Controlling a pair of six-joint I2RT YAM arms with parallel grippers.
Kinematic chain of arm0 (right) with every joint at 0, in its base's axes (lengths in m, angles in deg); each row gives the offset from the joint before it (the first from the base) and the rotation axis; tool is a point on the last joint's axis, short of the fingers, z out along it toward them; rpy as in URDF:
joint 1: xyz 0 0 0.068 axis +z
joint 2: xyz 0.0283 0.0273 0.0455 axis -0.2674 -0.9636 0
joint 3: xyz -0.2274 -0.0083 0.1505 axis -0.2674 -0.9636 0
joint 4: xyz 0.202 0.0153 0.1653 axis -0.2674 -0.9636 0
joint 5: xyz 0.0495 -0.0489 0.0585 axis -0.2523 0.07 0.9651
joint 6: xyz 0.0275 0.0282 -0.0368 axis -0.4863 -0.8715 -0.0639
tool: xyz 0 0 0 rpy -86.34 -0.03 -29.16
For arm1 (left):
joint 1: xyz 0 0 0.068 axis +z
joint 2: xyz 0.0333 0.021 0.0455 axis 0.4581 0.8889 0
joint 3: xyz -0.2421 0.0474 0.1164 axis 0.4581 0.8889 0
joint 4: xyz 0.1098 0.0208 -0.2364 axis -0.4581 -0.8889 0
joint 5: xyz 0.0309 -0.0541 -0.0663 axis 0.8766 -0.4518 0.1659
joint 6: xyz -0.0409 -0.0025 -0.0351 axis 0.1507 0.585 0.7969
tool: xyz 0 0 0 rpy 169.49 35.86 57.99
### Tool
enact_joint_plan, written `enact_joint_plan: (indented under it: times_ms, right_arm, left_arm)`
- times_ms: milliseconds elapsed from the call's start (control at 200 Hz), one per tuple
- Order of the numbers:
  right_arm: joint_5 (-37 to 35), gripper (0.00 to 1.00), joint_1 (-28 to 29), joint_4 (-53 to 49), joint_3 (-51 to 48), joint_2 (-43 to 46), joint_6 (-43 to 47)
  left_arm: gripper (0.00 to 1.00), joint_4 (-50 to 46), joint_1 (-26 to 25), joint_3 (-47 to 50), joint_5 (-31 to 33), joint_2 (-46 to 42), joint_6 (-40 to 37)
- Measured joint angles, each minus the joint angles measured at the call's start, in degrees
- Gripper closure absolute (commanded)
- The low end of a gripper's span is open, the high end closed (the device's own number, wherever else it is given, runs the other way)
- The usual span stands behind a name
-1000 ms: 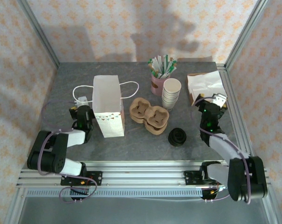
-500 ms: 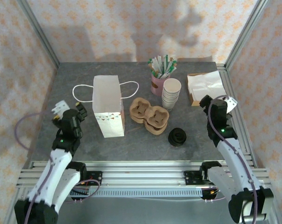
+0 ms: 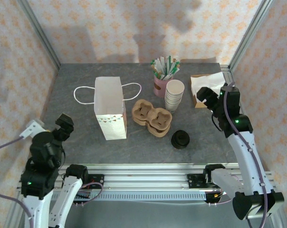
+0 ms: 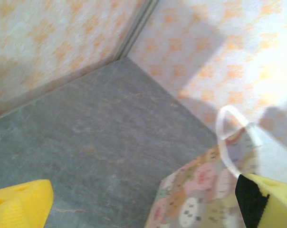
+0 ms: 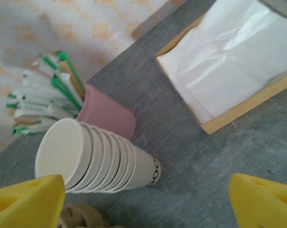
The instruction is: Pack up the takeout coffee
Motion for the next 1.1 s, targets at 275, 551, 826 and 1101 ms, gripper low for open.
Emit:
enact_joint_plan:
  times_ms: [275, 551, 826, 1101]
  right_arm:
    - [5.0, 0.30, 1.8, -5.1, 10.1, -8.9, 3.0]
    - [2.0, 0.45, 8.7, -7.8, 17.4, -19.9, 5.8]
    - [-2.8, 0.50, 10.5, -10.3, 23.5, -30.3, 6.4]
    - [-3.5, 0.59, 10.6, -10.7, 25.6, -32.7, 6.5]
  left_arm:
    - [0.12, 4.4, 0.0, -12.3, -17.5, 14.4, -13.1]
    - [0.12, 12.3, -0.9, -15.3, -44.8, 31.2, -19.7]
    - [0.16, 17.4, -7.5, -11.3, -50.3, 30.3, -26.7]
    - [0.17, 28.2, -9.2, 1.0, -54.0, 22.3, -25.5]
